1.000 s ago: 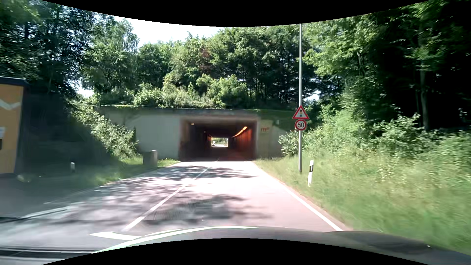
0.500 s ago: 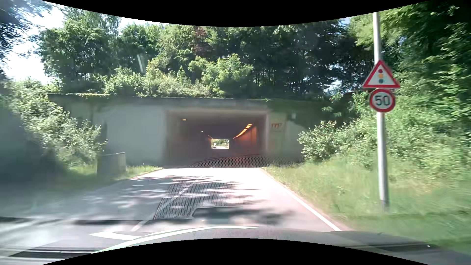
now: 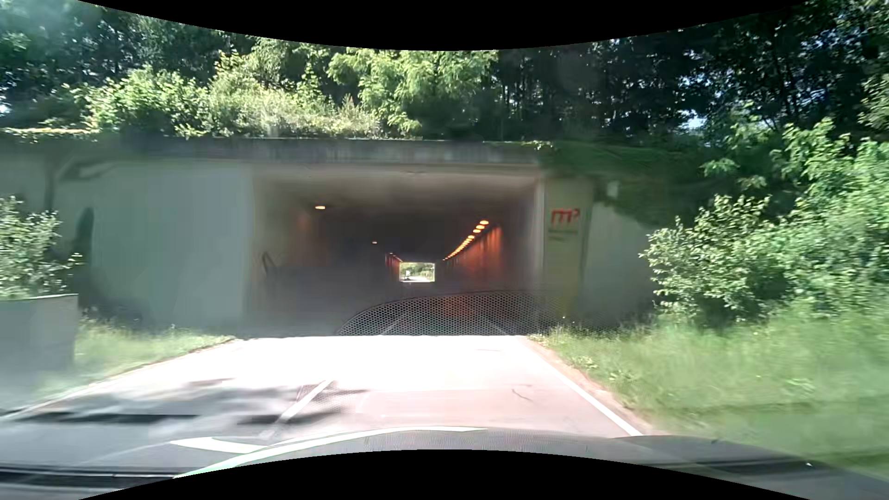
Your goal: Follow the waypoints while adhering to traffic rules and regulations
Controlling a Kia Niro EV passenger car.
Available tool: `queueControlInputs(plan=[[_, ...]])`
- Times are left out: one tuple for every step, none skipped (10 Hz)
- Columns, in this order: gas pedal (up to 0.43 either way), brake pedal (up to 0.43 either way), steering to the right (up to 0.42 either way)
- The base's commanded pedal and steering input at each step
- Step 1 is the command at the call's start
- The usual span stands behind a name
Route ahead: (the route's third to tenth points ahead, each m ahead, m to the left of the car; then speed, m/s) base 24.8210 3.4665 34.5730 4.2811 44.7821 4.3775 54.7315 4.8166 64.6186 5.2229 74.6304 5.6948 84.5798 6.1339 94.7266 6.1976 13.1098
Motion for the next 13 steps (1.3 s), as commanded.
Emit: queueControlInputs(plan=[[0.047,0.000,-0.006],[0.047,0.000,-0.006],[0.047,0.000,-0.006],[0.047,0.000,-0.006],[0.047,0.000,-0.006],[0.047,0.000,-0.006],[0.047,0.000,-0.006],[0.047,0.000,-0.005],[0.047,0.000,-0.005],[0.047,0.000,-0.002],[0.047,0.000,0.001],[0.047,0.000,0.003],[0.039,0.000,0.002]])
